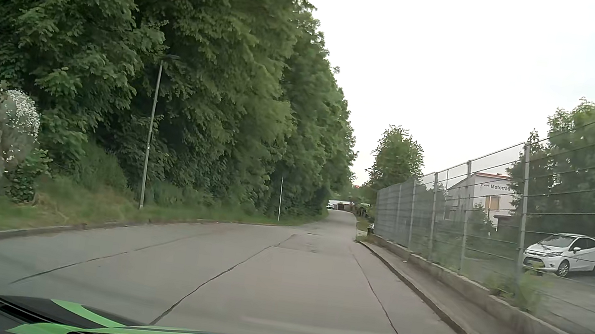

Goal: Follow the waypoints while adhering to traffic rules and regulations

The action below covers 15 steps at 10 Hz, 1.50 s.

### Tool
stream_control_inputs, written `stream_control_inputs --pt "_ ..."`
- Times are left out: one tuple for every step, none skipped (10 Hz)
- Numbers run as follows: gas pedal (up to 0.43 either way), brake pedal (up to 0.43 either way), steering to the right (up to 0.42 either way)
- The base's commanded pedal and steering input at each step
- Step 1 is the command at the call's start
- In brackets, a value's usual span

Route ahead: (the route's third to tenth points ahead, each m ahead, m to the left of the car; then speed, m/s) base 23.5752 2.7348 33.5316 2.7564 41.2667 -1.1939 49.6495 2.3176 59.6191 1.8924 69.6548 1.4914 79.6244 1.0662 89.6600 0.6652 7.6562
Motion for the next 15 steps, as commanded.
stream_control_inputs --pt "0.079 0.000 -0.013" --pt "0.079 0.000 -0.010" --pt "0.079 0.000 -0.007" --pt "0.079 0.000 -0.005" --pt "0.067 0.000 -0.005" --pt "0.047 0.000 -0.005" --pt "0.047 0.000 -0.004" --pt "0.047 0.000 -0.003" --pt "0.047 0.000 -0.003" --pt "0.047 0.000 -0.003" --pt "0.059 0.000 0.000" --pt "0.059 0.000 0.002" --pt "0.059 0.000 0.002" --pt "0.059 0.000 0.004" --pt "0.059 0.000 0.006"
